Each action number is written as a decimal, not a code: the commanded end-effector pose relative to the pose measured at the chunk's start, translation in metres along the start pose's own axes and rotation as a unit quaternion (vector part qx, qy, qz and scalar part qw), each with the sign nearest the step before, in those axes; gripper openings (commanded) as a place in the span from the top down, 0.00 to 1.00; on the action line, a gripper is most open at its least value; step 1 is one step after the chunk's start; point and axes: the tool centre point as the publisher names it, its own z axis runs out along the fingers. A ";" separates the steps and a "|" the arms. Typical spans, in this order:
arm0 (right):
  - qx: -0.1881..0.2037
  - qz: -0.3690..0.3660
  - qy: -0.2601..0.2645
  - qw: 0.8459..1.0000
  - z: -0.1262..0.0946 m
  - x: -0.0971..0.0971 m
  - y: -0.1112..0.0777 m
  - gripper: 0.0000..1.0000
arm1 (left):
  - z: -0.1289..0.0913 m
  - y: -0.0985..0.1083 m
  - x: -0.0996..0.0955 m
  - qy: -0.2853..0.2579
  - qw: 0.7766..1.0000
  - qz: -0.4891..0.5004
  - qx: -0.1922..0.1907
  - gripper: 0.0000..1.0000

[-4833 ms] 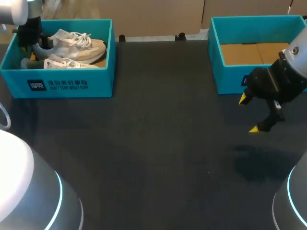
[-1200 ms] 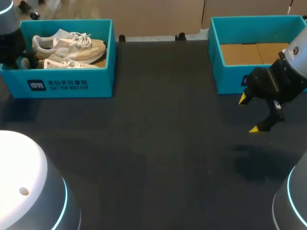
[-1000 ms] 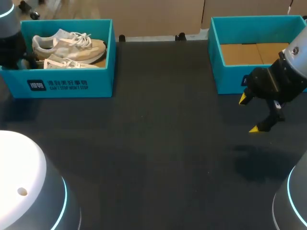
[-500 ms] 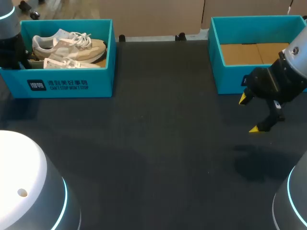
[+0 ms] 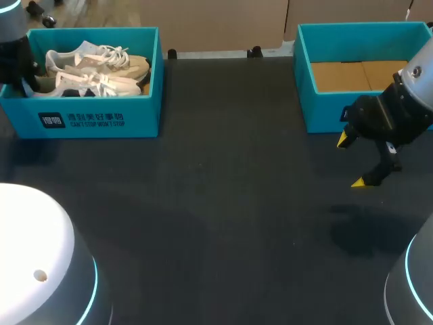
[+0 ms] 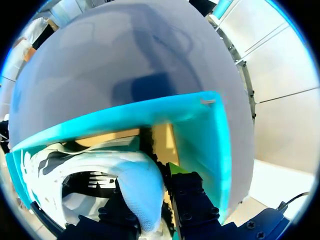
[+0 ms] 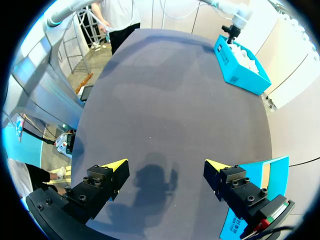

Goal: Take the shoe out of the shoebox, open the shoe tongue, remove and reinsert the insole, then place the shoe into the shoebox

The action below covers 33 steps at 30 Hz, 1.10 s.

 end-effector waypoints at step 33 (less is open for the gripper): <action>0.001 0.000 0.001 1.000 0.001 -0.001 0.000 0.00 | -0.150 0.027 0.031 -0.005 1.000 0.004 0.012 1.00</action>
